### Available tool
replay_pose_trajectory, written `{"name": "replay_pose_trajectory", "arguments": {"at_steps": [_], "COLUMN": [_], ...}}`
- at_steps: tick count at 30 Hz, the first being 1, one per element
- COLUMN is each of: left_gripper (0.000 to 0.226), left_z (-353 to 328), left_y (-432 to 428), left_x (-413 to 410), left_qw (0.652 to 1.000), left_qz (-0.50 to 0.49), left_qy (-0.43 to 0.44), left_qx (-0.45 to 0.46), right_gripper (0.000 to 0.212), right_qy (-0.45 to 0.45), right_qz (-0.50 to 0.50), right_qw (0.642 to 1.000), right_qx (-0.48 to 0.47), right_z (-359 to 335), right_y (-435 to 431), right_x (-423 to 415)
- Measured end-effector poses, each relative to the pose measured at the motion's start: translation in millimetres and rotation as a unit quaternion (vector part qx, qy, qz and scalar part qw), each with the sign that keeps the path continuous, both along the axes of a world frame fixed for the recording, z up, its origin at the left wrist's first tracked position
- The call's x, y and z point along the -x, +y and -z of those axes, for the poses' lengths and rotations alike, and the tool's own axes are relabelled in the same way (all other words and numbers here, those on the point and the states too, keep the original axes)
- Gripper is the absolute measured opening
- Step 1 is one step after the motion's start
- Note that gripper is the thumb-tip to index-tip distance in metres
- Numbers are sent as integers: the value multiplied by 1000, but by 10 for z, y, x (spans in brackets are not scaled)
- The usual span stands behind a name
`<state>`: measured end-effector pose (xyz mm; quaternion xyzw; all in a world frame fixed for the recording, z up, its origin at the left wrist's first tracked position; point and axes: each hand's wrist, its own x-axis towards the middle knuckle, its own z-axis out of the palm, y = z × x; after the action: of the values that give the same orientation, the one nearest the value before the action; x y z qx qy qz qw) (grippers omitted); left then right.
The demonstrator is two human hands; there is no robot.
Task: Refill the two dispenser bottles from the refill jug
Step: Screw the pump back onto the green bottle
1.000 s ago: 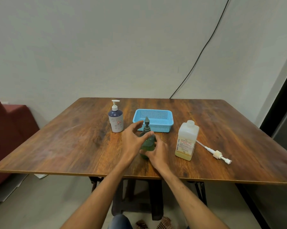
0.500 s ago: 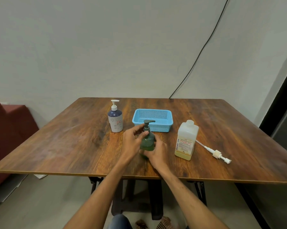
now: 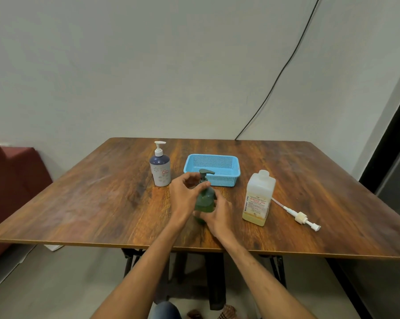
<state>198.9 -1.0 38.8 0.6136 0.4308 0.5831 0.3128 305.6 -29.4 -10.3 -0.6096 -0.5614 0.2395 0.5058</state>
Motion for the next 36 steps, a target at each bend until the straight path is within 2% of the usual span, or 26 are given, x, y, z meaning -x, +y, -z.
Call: {"name": "replay_pose_trajectory", "arguments": {"at_steps": [3,7,10,14,18,20,25,28,30,33,36], "left_gripper": [25,37,51,48,39,33,32,38,48,60,49], "left_z": [-57,-59,-26,42,27,12,-74,-82,-23,97,129], "left_y": [53,106,54,-4,-4,12,130,141,113,14,-109], "left_x": [104,250,163,-56,-80,-28,177,211,163,-14,-161], "left_qw": [996,980,992,1000,999,1000,986,973,980,999,996], "left_qz": [77,175,106,-22,-46,-11,151,212,186,20,-85], "left_qy": [10,-21,-24,16,16,26,16,0,7,12,3], "left_qx": [37,98,57,5,-13,-2,69,87,73,27,-20], "right_gripper": [73,75,76,73,67,69,76,73,70,67,63], "right_qy": [8,3,11,-1,-2,0,-11,-5,-4,-14,-29], "right_qz": [-6,-3,-6,6,6,2,3,-1,-3,1,11], "right_qw": [1000,1000,1000,1000,1000,1000,1000,1000,1000,1000,999], "right_qx": [-1,-5,-10,-6,-3,-3,-2,1,1,-3,-11], "right_z": [31,44,42,37,12,21,30,14,25,35,40], "right_y": [17,27,28,22,6,15,15,5,15,3,5], "right_x": [-3,0,-1,-6,-11,-11,-8,-16,-25,-25,-26]}}
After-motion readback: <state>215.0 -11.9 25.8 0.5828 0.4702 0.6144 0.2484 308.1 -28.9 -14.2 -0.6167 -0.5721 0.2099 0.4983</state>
